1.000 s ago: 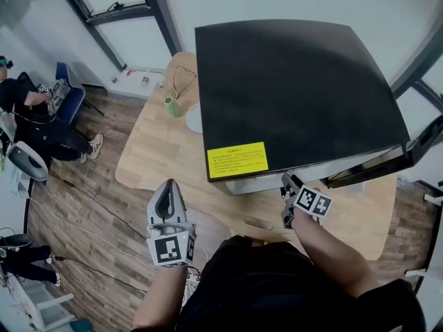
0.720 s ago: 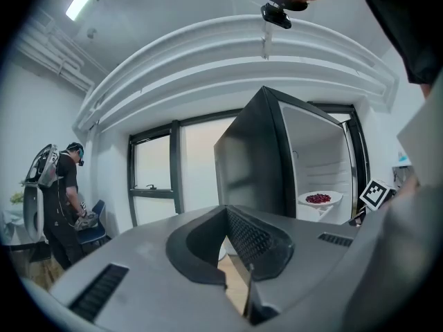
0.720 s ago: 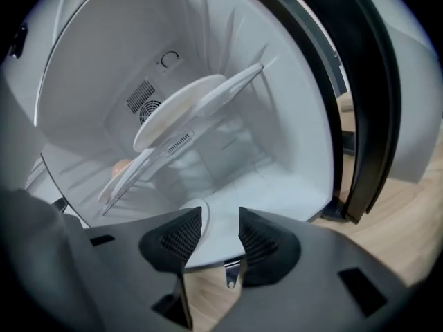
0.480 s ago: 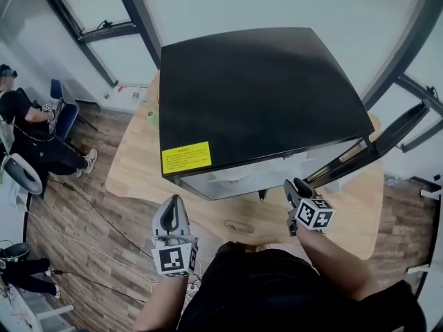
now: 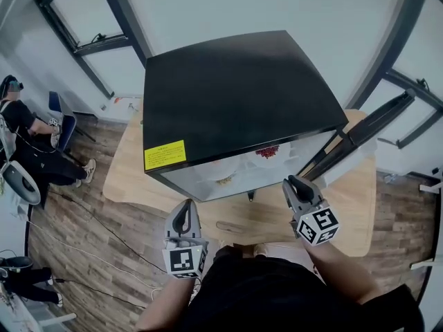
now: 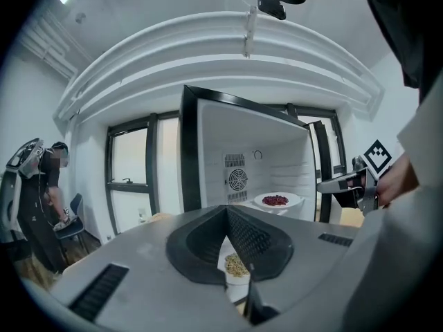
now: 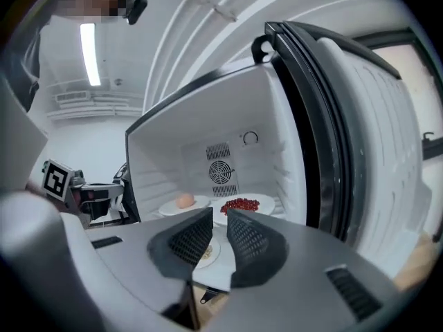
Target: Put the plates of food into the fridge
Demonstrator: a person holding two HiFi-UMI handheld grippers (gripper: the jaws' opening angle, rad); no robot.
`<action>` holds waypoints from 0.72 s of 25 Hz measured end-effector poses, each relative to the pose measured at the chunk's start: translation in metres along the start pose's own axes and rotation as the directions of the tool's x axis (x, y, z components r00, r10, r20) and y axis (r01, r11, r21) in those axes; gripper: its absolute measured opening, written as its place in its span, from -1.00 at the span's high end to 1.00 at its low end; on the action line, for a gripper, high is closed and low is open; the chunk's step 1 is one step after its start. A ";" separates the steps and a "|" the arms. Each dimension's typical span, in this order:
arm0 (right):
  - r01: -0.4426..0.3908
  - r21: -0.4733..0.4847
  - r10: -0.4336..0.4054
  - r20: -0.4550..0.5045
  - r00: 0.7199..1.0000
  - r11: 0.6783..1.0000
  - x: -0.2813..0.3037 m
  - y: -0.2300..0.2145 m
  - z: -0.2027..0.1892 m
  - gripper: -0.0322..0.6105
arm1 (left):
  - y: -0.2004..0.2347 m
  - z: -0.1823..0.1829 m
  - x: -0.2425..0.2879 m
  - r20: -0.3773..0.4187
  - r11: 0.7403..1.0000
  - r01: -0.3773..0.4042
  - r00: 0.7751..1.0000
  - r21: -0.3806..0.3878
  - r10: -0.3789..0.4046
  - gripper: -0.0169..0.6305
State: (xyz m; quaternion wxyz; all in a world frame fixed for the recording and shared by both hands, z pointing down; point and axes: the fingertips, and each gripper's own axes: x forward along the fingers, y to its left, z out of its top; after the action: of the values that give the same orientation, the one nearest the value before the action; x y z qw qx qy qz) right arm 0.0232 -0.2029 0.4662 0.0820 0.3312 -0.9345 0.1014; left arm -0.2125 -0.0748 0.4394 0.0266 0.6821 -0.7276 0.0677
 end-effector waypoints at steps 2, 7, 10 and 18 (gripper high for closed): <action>-0.022 -0.027 0.022 0.006 1.000 0.999 -0.005 0.007 0.009 0.68 | -0.006 0.000 0.002 -0.002 1.000 0.010 1.000 -0.001 -0.010 0.93; -0.049 -0.009 0.049 -0.011 0.999 0.999 -0.013 0.012 0.015 0.83 | -0.022 0.004 0.005 0.009 0.999 0.043 0.999 0.007 -0.043 0.93; -0.029 -0.008 0.029 -0.002 1.000 1.000 -0.016 0.008 0.018 0.83 | -0.025 0.009 0.007 0.016 0.998 0.057 0.998 0.012 -0.057 0.93; -0.007 -0.013 0.007 0.014 1.000 1.000 -0.015 0.004 0.028 0.83 | -0.029 0.019 0.015 0.039 0.996 0.085 0.996 0.031 -0.086 0.93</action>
State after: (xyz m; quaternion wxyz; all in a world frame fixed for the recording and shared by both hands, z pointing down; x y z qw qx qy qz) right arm 0.0294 -0.1977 0.4358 0.0774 0.3283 -0.9368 0.0933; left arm -0.1836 -0.0941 0.4245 0.0048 0.7141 -0.6971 0.0631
